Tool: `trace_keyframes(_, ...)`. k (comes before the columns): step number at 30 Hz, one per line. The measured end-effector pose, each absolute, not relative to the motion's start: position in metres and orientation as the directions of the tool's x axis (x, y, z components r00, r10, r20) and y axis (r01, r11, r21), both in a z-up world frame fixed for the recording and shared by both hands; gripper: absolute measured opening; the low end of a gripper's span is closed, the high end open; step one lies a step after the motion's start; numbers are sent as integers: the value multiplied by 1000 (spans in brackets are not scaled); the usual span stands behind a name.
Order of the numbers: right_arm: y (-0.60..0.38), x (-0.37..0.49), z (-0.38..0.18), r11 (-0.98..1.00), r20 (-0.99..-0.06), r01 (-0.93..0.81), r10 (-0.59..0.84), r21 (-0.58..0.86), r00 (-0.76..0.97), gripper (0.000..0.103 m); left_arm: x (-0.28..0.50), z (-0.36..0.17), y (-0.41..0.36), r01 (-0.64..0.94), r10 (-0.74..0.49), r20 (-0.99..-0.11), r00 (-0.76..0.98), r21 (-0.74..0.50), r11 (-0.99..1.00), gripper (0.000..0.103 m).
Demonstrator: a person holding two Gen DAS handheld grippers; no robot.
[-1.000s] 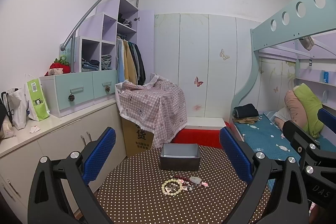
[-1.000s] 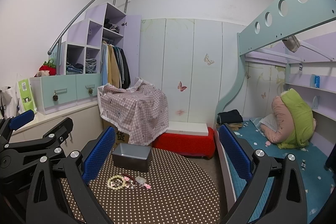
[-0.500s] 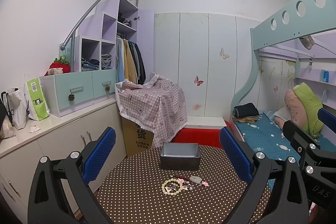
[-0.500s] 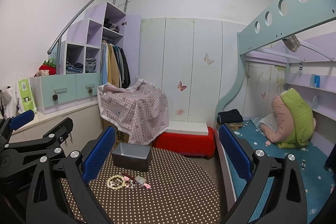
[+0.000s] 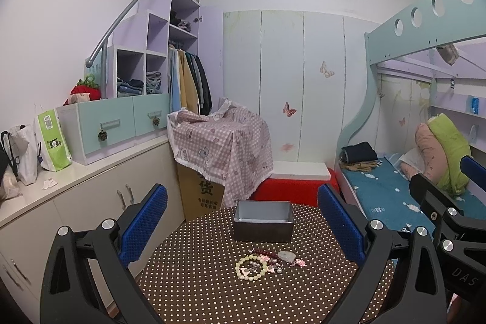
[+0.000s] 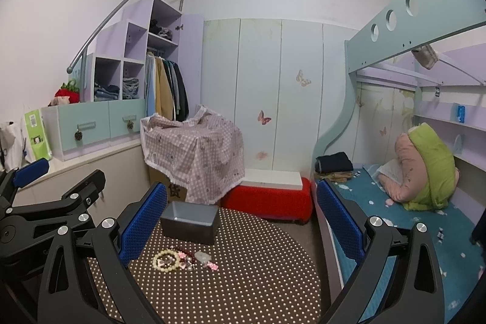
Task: Organize jewelry
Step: 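Lower the left tool to the cream bead bracelet and grasp it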
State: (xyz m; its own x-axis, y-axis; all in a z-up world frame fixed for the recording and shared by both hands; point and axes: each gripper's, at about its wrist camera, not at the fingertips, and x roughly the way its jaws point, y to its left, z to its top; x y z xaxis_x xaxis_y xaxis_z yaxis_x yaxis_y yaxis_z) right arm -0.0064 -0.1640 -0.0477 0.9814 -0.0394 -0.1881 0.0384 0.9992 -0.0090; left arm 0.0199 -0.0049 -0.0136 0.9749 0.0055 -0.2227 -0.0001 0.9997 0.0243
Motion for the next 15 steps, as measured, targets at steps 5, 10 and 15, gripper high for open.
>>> trace_keyframes(5, -165, 14, -56, 999, -225, 33, -34, -8, 974, 96, 40, -22, -3, 7, 1, -261, 965, 28, 1000, 96)
trace_keyframes(10, -168, 42, -69, 1000, -271, 27, -26, -2, 962, 96, 67, -35, 0, 41, -36, -320, 947, 10, 999, 96)
trace_keyframes(15, -174, 74, -87, 999, -327, 32, -31, -1, 945, 96, 104, -52, 17, 36, -46, -393, 918, -33, 999, 96)
